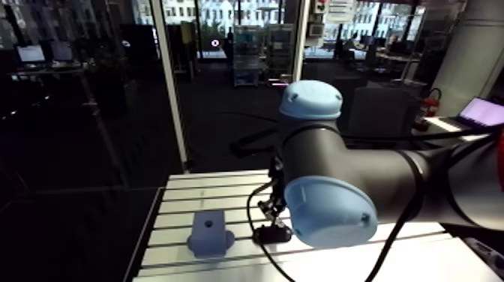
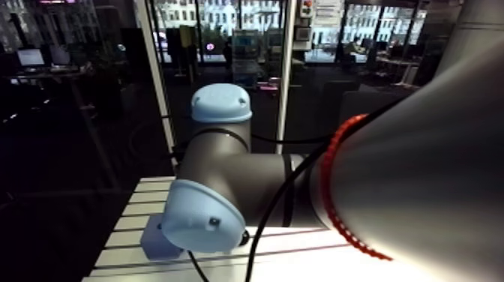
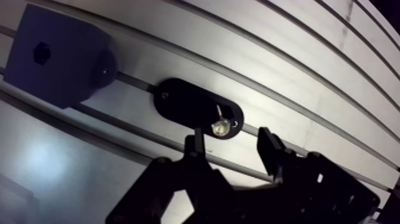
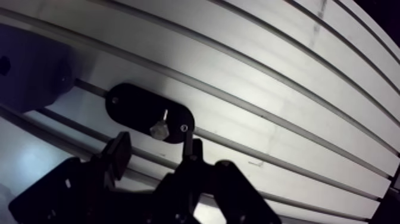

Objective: Pick up the M10 bolt and insert it into the hex recess until seated.

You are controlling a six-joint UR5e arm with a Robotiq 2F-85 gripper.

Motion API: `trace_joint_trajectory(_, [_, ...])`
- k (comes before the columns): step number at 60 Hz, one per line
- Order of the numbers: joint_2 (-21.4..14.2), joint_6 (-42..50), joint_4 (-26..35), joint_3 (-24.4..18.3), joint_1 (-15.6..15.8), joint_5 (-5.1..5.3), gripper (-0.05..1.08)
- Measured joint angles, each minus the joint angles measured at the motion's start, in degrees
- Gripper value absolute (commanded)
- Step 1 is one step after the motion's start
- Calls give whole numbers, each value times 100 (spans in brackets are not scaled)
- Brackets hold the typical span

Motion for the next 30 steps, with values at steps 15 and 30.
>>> trace_joint_trajectory(15, [71, 4, -81, 29, 2, -20, 43])
trace_joint_trajectory(30, [138, 5, -112, 40, 6, -23, 44])
